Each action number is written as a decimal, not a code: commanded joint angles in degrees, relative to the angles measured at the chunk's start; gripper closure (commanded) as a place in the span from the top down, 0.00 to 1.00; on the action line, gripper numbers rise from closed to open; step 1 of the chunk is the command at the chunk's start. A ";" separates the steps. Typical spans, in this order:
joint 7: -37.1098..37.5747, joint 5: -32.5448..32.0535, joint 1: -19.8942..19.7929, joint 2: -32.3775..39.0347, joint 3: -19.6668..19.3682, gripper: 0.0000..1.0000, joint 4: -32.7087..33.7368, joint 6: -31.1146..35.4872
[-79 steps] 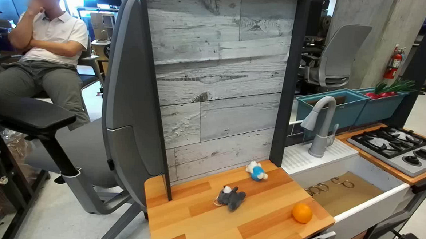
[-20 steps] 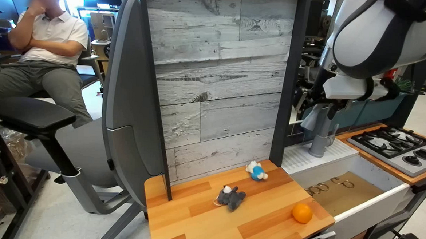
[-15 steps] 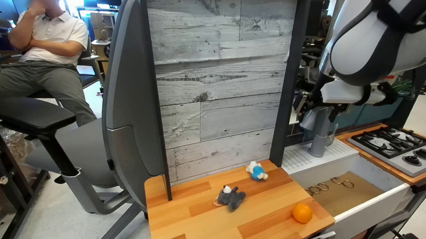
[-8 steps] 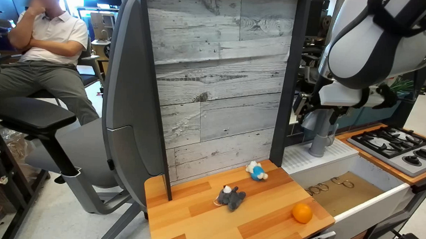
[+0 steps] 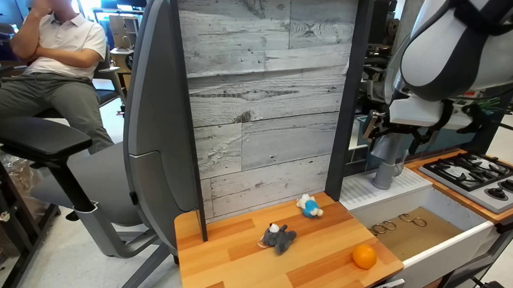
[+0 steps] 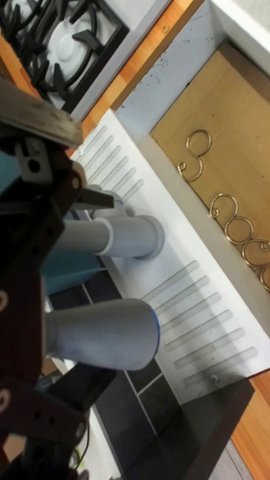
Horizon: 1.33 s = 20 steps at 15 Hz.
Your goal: Move the faucet spout to the right
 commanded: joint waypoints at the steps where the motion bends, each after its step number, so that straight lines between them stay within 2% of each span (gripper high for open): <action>1: -1.11 1.93 -5.04 -2.87 -1.08 1.00 -3.12 -7.49; 5: -2.59 3.19 -12.14 -5.86 0.39 1.00 -4.06 -16.74; 9: -5.08 3.99 -17.53 -6.05 2.14 1.00 -1.06 -23.12; 12: -9.93 2.15 -19.81 -5.68 2.92 1.00 0.78 -34.57; 17: -13.49 -3.95 -17.01 -5.81 3.11 1.00 1.86 -47.91; 20: -11.95 -11.06 -12.83 -5.93 2.83 1.00 1.98 -50.32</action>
